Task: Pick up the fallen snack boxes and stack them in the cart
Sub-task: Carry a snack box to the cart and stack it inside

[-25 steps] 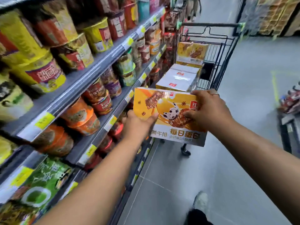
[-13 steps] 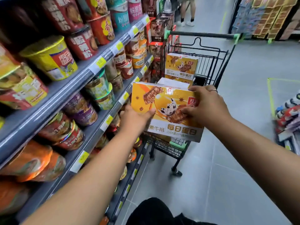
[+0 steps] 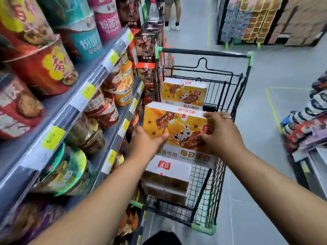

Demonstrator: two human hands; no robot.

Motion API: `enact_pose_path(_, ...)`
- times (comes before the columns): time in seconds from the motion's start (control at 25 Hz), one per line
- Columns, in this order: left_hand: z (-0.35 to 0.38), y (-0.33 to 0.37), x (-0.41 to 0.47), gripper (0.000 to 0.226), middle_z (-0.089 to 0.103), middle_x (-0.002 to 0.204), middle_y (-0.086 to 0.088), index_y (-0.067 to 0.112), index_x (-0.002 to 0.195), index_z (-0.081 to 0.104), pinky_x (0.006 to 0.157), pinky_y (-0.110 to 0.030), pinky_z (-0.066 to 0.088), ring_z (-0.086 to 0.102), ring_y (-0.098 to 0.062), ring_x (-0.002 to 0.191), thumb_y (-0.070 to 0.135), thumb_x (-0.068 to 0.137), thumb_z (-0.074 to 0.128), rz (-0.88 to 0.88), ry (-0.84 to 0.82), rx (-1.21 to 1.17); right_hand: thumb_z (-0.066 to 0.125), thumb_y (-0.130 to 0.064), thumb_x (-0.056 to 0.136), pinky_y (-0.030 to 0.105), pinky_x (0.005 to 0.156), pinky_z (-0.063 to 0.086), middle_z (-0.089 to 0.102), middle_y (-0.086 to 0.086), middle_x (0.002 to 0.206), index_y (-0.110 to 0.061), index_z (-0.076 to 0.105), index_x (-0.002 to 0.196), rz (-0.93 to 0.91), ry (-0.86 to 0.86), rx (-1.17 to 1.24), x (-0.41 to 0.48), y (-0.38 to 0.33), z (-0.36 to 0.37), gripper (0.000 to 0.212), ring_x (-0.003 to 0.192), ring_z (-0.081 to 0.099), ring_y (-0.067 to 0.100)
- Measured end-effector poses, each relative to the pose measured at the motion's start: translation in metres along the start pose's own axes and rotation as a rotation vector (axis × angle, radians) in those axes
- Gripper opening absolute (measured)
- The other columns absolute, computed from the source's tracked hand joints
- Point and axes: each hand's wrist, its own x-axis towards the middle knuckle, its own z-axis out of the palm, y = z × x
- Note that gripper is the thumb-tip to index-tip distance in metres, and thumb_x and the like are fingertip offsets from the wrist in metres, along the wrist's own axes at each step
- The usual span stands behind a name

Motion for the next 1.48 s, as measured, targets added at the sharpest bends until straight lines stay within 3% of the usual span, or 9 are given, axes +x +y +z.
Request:
enact_pose_path(0.28,0.038,0.017,0.132,0.082,0.063,0.118,-0.012,0.009,0.120,0.048,0.090,-0.041,0.050,0.060,-0.032,0.108,0.061,0.065,0.079,0.039,-0.134,0.063,0.081,-0.021,0.073,0.045,0.105,0.043,0.044,0.004,0.133,-0.028,0.052,0.134,0.139,0.022,0.007,0.108,0.004,0.050,0.067,0.117,0.051,0.030)
enact_pose_path(0.56,0.083,0.027,0.193,0.082,0.059,0.124,-0.018,0.003,0.123,0.046,0.092,-0.044,0.048,0.056,-0.037,0.114,0.063,0.073,0.072,0.019,-0.058,0.217,0.077,-0.015,0.076,0.045,0.104,0.043,0.038,0.005,0.136,-0.029,0.049,0.129,0.150,-0.023,-0.043,0.194,0.022,0.087,0.061,0.118,0.047,0.034)
enact_pose_path(0.76,0.097,0.027,0.231,0.081,0.057,0.128,-0.018,0.003,0.126,0.045,0.093,-0.044,0.048,0.055,-0.038,0.116,0.059,0.075,0.073,-0.028,-0.097,0.200,0.077,-0.017,0.079,0.039,0.100,0.041,0.039,0.007,0.135,-0.024,0.052,0.128,0.083,-0.017,-0.080,0.225,0.028,0.106,0.055,0.116,0.048,0.035)
enact_pose_path(0.96,0.116,0.031,0.252,0.077,0.053,0.135,-0.019,0.000,0.139,0.032,0.093,-0.042,0.044,0.051,-0.039,0.123,0.056,0.091,0.055,-0.019,-0.197,0.377,0.070,-0.016,0.080,0.045,0.090,0.046,0.037,0.015,0.134,-0.019,0.049,0.127,0.039,-0.078,-0.235,0.241,0.042,0.117,0.052,0.106,0.050,0.045)
enact_pose_path(1.08,0.113,0.034,0.259,0.071,0.053,0.135,-0.017,0.002,0.140,0.032,0.090,-0.039,0.043,0.051,-0.037,0.122,0.054,0.096,0.046,-0.014,-0.236,0.437,0.071,-0.025,0.081,0.048,0.088,0.048,0.038,0.016,0.133,-0.018,0.045,0.130,-0.001,-0.102,-0.300,0.244,0.046,0.117,0.056,0.103,0.053,0.045)
enact_pose_path(1.28,0.098,0.043,0.248,0.077,0.051,0.137,-0.014,0.003,0.141,0.031,0.093,-0.040,0.045,0.051,-0.035,0.123,0.059,0.091,0.052,0.002,-0.302,0.370,0.074,-0.042,0.079,0.050,0.106,0.039,0.022,0.011,0.151,-0.025,0.031,0.146,0.033,-0.215,-0.232,0.237,0.048,0.110,0.082,0.124,0.044,0.042)
enact_pose_path(1.48,0.074,0.067,0.214,0.097,0.034,0.147,-0.015,0.013,0.152,0.014,0.097,-0.044,0.043,0.044,-0.035,0.128,0.058,0.083,0.065,0.182,-0.154,0.358,0.076,-0.035,0.079,0.052,0.110,0.033,0.007,0.010,0.158,-0.034,0.023,0.148,0.105,-0.214,-0.239,0.215,0.033,0.097,0.087,0.137,0.028,0.041)
